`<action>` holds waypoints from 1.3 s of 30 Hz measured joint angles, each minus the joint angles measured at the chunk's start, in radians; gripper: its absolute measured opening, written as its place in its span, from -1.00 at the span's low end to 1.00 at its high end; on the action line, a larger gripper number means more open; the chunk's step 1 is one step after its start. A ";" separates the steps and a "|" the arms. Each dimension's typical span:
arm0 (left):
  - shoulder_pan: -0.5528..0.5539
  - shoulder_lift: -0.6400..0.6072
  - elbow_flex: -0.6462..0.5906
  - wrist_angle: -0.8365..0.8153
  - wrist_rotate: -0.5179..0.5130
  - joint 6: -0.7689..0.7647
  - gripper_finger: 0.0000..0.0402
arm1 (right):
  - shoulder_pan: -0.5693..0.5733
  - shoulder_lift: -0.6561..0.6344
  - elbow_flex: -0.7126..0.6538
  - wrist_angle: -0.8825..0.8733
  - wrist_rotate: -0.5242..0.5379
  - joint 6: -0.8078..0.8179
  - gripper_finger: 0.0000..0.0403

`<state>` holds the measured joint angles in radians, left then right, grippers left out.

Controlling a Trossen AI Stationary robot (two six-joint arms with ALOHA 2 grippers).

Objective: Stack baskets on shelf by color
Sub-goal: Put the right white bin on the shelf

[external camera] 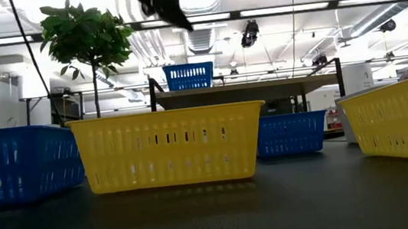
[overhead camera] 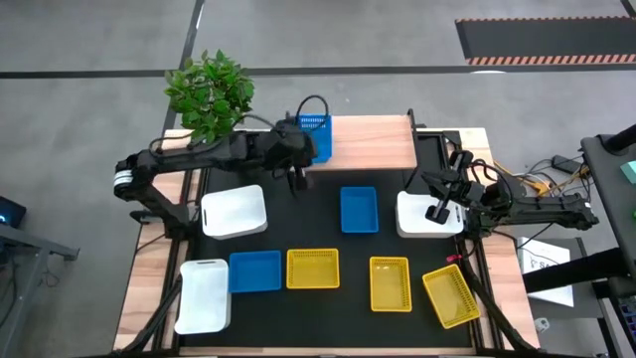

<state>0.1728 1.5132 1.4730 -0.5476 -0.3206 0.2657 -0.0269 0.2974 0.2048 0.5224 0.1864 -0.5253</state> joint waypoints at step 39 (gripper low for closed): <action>-0.377 -0.505 -0.822 1.123 -0.035 0.432 -1.00 | 0.167 0.623 0.573 -0.829 -0.291 0.703 -0.91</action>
<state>-0.2043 1.0086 0.6510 0.5759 -0.3553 0.6975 0.1401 0.9203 0.7778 -0.3063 -0.1047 0.1778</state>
